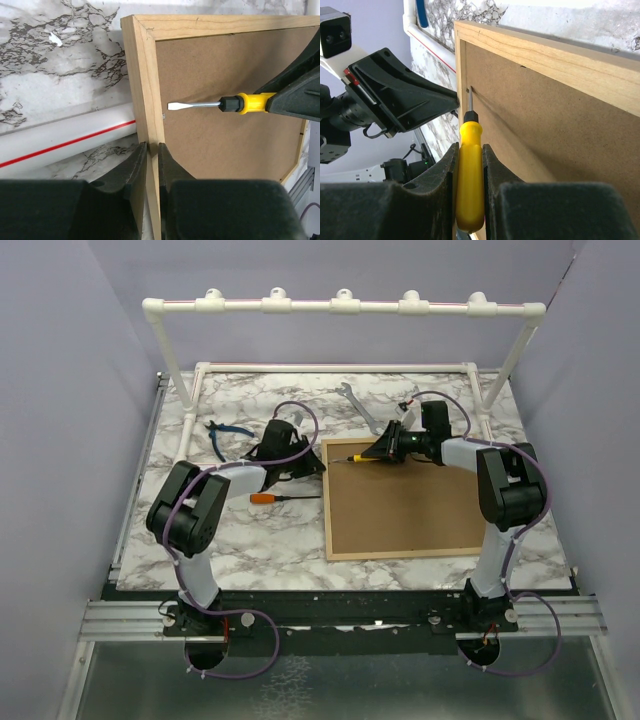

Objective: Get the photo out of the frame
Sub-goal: Release the photo frame item from the photo frame.

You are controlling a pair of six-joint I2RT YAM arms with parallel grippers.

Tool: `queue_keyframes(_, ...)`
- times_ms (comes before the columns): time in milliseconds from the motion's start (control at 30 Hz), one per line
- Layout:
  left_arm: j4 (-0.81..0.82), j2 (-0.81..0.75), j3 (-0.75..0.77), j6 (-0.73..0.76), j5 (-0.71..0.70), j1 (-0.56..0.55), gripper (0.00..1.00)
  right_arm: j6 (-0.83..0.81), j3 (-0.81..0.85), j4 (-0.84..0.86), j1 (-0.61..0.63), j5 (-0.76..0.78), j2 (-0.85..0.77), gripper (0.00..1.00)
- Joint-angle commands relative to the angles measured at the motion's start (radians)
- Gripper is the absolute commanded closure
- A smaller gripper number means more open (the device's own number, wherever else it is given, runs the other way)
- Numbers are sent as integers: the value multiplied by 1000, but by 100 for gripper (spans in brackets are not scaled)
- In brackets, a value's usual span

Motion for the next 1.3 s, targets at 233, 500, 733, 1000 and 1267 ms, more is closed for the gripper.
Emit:
queue_keyframes(233, 36, 42, 28, -5, 37, 6, 88, 12, 3, -56, 13, -22, 11, 99)
queue_keyframes(500, 36, 49, 25, -4, 49, 6, 88, 10, 23, -108, 24, -11, 30, 99)
queue_keyframes(733, 39, 55, 25, -3, 59, 6, 88, 13, 39, -114, 30, 7, 40, 99)
queue_keyframes(1000, 29, 44, 24, 5, 51, 6, 89, -5, 42, -166, 21, 42, 5, 100)
queue_keyframes(1267, 11, 21, 26, 11, 39, 10, 88, -21, 40, -175, -19, 26, -20, 99)
